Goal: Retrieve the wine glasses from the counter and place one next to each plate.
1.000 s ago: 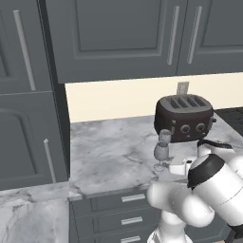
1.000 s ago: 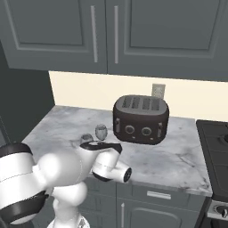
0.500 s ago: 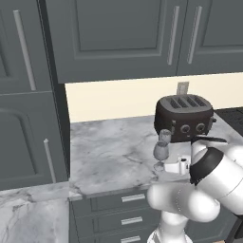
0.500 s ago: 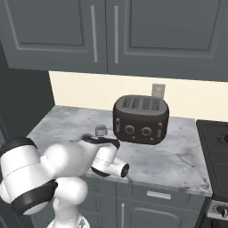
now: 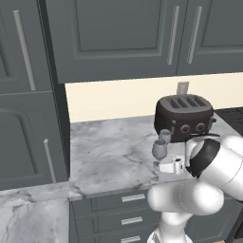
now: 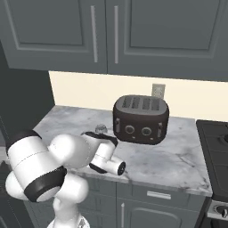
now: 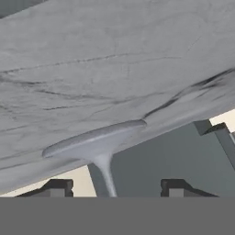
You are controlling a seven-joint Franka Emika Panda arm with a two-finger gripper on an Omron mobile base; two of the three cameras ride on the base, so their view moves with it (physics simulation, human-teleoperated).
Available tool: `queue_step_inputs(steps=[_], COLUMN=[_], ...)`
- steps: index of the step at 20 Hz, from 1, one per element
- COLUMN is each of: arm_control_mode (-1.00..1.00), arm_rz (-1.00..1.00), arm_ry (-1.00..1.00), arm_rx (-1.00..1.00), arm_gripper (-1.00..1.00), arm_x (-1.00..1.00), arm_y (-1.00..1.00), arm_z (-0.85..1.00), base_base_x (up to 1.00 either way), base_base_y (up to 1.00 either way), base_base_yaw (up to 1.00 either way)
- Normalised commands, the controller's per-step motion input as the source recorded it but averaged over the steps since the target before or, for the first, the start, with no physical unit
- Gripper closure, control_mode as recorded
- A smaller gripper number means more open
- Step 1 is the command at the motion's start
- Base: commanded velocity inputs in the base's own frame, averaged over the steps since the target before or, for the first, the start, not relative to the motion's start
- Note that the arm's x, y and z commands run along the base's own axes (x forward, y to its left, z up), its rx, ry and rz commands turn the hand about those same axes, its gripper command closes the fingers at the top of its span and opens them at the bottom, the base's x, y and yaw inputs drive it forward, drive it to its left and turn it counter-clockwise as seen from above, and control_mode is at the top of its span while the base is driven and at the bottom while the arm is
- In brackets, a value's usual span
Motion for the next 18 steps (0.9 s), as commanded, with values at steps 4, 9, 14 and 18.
queue_step_inputs(steps=[4, 9, 14, 18], arm_control_mode=[-1.00, -1.00, -1.00, -1.00], arm_rz=[0.00, 0.00, 0.18, 0.23], arm_ry=[0.00, -0.16, -0.32, -0.17], arm_rx=[-0.01, 0.00, -0.04, -0.14], arm_gripper=[1.00, 1.00, 1.00, 1.00], arm_x=[0.15, -0.24, -0.38, -0.34], arm_y=[0.11, 0.00, 0.00, -0.01], arm_z=[-0.10, 0.55, 1.00, 1.00], base_base_x=[0.00, 0.00, 0.00, 0.00], base_base_y=[0.00, 0.00, 0.00, 0.00], base_base_yaw=[0.00, 0.00, 0.00, 0.00])
